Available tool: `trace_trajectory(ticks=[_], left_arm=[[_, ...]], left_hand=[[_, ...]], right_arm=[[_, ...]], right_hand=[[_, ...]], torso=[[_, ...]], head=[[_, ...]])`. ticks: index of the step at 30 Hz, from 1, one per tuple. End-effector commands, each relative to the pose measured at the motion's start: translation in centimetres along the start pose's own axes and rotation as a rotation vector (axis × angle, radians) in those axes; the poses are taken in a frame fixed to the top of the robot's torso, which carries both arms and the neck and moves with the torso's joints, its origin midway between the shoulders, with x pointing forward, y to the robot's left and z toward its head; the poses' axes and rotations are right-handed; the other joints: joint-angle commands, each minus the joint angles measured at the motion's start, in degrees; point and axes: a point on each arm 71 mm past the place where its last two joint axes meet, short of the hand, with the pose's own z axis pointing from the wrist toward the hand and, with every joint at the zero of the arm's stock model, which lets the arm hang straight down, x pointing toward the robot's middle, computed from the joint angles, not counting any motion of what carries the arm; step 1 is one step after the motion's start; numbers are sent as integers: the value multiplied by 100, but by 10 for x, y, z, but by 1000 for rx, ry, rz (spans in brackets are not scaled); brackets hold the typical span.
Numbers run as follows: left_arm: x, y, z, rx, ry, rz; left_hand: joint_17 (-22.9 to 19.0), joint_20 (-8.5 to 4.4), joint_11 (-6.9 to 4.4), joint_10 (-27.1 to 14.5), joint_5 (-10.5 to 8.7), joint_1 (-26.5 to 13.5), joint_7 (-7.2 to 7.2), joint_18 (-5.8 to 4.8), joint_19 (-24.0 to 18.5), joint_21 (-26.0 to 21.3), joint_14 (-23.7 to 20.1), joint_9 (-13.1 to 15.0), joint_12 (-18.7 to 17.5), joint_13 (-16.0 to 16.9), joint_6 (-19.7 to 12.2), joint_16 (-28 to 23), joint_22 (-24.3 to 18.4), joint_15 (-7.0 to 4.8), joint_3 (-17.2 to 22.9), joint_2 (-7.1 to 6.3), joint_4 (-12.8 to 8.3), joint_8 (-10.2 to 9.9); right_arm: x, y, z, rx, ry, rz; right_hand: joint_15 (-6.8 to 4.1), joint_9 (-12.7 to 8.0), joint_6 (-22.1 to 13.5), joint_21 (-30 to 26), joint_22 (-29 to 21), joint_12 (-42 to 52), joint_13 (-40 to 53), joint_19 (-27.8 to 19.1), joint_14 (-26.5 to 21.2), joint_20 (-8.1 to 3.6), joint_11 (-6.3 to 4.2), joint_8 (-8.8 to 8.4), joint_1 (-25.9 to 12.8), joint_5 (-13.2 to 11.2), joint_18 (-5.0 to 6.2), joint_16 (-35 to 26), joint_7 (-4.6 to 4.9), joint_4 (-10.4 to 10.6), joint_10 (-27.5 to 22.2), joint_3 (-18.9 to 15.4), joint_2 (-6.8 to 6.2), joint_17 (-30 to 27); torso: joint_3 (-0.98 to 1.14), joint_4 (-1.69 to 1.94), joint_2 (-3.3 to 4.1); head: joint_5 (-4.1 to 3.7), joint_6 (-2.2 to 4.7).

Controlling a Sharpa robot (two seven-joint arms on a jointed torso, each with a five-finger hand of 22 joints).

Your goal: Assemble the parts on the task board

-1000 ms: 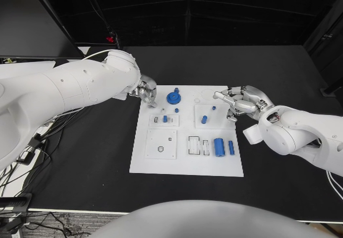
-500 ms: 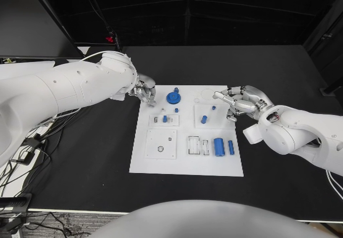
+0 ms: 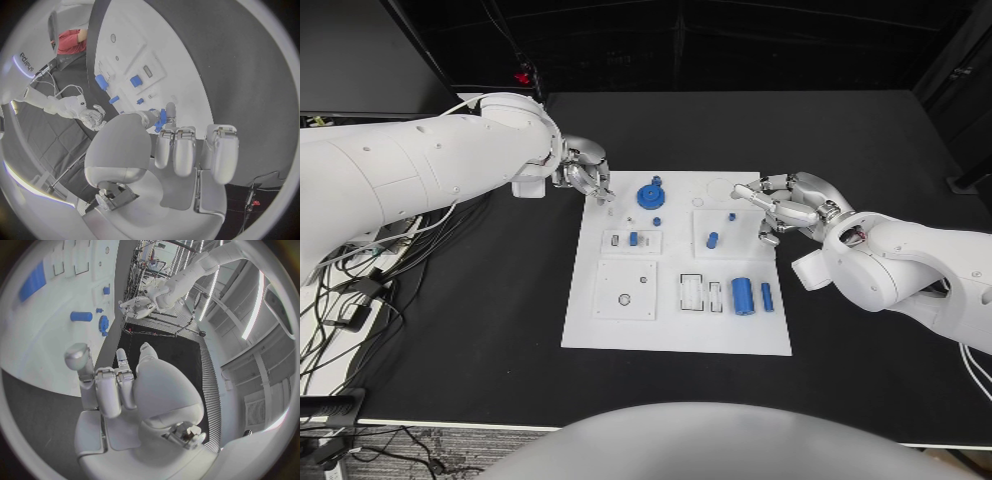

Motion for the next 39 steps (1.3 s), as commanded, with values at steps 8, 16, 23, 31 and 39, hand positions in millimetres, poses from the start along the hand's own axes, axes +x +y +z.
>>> trace_trajectory(ticks=[8,16,23,31,39], left_arm=[[19,7,-18,-118,162,-182],[33,8,-30,-219,212,-236],[40,5,-35,-270,225,-255],[43,-4,-36,-275,200,-263],[46,-14,-35,-262,180,-264]], left_hand=[[1510,-31,7,597,66,105,-114,-38,598,18,590,16,-7,1507,213,5,1509,23,140,42,-95,-41],[1510,-58,21,597,95,133,-99,-38,598,18,590,22,-7,1507,237,5,1509,44,168,48,-127,-70],[1510,-65,25,597,99,129,-93,-38,598,18,590,24,-7,1507,244,5,1509,49,175,51,-135,-78],[1510,-79,34,597,103,106,-86,-38,598,18,590,28,-7,1507,267,5,1509,58,180,39,-158,-92],[1510,-106,36,597,133,54,-88,-38,598,18,590,31,-7,1507,344,5,1509,66,209,5,-243,-146]], right_arm=[[0,1,0,-5,5,-1],[0,1,0,-4,3,-2],[1,1,1,-4,5,-1],[1,1,1,-5,4,-1],[1,1,1,-6,4,-1]], right_hand=[[1,-8,-44,-17,-2,-9,545,-44,315,1,7,22,40,17,36,-7,15,-9,629,-31,-2,1018],[1,-8,-44,-17,-2,-9,545,-44,315,1,7,22,40,17,36,-7,15,-9,629,-31,-2,1018],[1,-8,-44,-17,-2,-9,545,-44,315,1,7,22,40,17,36,-7,15,-9,629,-31,-2,1018],[1,-8,-44,-17,-2,-9,545,-44,315,1,7,22,40,17,36,-7,15,-9,629,-31,-2,1018],[1,-8,-44,-17,-2,-9,545,-44,315,1,7,22,40,17,36,-7,15,-9,629,-31,-2,1018]], torso=[[1,4,-3],[-2,4,0],[-4,-3,-1],[-6,-11,3],[-4,-12,1]], head=[[6,-39],[8,-40],[20,-40],[30,-40],[26,-40]])
